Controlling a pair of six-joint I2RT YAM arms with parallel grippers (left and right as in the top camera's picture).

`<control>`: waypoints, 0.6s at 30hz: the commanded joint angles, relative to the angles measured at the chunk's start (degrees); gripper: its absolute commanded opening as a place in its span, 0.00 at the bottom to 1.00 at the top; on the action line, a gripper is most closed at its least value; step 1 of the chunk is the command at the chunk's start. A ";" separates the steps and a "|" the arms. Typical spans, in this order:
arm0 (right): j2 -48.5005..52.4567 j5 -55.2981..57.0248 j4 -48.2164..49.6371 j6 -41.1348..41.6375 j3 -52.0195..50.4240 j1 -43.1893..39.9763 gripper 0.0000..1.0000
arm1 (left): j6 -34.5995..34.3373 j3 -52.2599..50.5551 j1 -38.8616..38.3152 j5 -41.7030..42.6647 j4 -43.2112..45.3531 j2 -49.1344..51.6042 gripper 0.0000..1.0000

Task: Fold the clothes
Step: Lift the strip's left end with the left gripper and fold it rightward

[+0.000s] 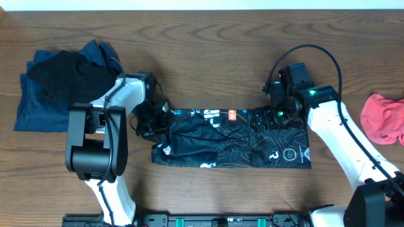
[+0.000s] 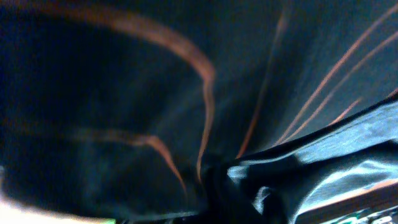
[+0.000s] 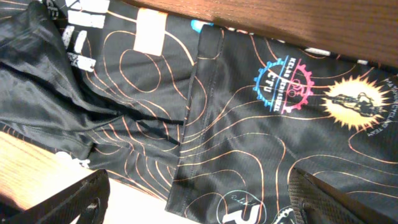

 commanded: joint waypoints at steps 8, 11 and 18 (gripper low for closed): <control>-0.50 4.83 -0.11 1.73 0.52 -0.52 0.91 | 2.99 2.60 2.91 1.29 -1.97 0.33 0.06; -0.50 7.02 -0.42 1.88 0.52 -0.59 0.91 | 2.58 3.45 5.84 -0.87 -2.36 -1.81 0.06; -0.50 8.17 -0.17 1.88 0.52 -0.70 0.92 | 0.81 4.59 14.19 -5.97 -1.40 -7.08 0.06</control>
